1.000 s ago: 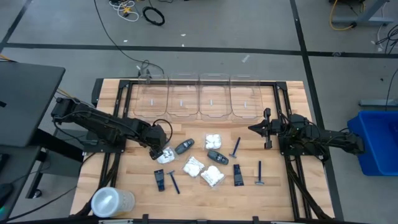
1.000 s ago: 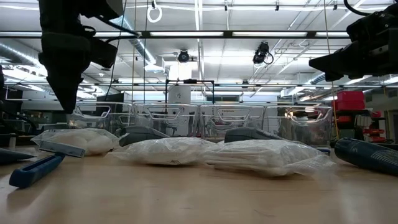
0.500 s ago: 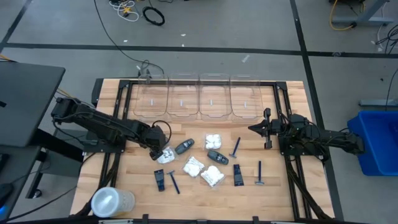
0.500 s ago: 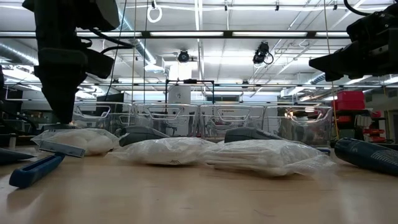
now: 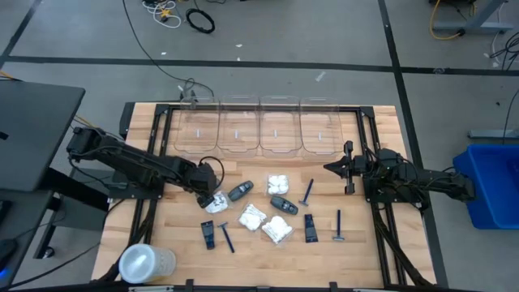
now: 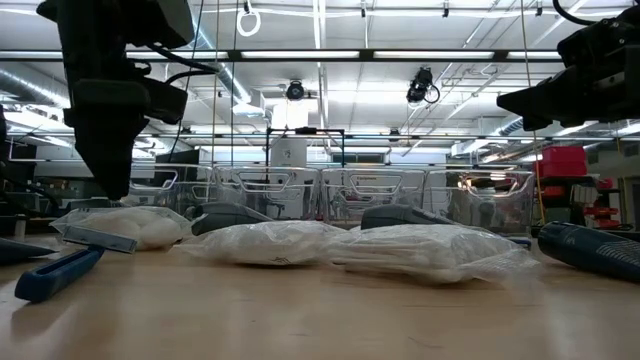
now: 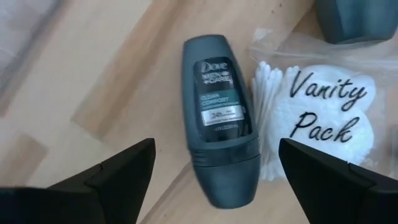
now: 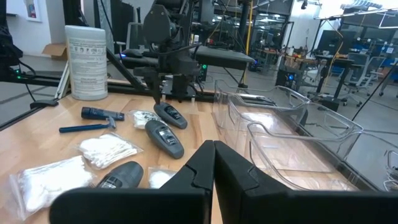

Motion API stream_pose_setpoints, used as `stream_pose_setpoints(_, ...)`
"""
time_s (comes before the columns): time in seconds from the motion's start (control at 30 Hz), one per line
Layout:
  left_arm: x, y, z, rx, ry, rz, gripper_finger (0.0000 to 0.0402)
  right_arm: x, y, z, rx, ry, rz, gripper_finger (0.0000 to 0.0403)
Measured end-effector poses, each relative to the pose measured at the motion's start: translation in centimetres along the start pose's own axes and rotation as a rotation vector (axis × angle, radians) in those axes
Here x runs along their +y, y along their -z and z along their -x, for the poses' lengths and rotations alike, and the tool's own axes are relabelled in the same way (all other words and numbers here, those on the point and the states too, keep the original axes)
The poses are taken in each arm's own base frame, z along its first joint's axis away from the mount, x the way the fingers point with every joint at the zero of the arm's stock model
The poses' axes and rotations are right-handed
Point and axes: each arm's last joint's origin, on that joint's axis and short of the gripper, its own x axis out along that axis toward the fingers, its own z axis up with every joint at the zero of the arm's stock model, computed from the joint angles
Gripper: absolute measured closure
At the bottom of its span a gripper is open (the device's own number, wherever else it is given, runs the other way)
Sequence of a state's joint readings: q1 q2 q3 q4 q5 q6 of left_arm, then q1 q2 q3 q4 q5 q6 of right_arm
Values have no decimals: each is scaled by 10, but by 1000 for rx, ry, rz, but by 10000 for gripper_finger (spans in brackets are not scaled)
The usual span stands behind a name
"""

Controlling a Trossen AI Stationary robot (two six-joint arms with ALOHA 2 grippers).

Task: Pick & Place Travel size toiletries
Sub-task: Put the left gray deodorant into the left transparent bin

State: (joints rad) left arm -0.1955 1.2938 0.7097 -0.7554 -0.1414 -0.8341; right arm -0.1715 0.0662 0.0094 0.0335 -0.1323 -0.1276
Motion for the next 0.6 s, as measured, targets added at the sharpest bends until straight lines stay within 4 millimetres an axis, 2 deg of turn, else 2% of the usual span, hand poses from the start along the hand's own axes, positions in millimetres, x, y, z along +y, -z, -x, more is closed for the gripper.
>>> stream_pose_setpoints(0.17,1,4,-12,-25,42,47,50,0,0,0,-1,0,0,389)
stream_pose_setpoints(0.6,3,3,-12,-55,15,53,49,0,0,0,0,0,0,389)
